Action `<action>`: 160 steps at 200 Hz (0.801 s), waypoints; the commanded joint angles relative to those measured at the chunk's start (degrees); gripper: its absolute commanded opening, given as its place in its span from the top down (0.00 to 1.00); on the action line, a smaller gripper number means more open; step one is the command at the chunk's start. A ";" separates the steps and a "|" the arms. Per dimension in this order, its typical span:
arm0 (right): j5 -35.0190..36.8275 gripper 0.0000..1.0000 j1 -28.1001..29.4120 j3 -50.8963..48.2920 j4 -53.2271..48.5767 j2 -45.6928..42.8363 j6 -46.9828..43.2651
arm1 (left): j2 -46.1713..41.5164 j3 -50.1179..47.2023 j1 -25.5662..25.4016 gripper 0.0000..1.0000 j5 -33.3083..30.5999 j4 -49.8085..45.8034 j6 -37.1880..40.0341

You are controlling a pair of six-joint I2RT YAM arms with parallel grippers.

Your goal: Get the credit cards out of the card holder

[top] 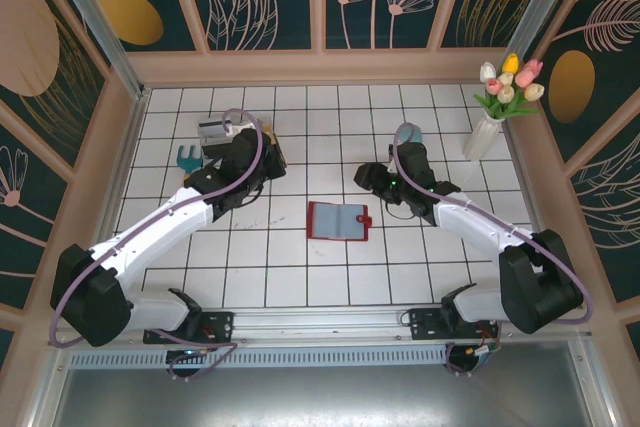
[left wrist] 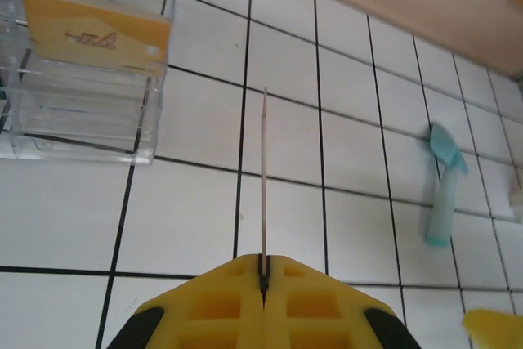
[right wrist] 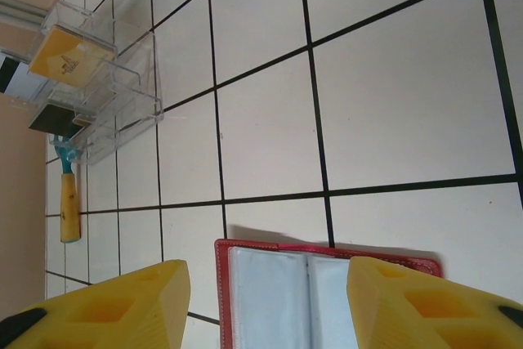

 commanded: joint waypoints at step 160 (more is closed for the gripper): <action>-3.03 0.45 -5.55 -6.16 6.45 0.26 1.24 | 16.99 12.05 11.07 1.00 -2.87 -6.27 -56.90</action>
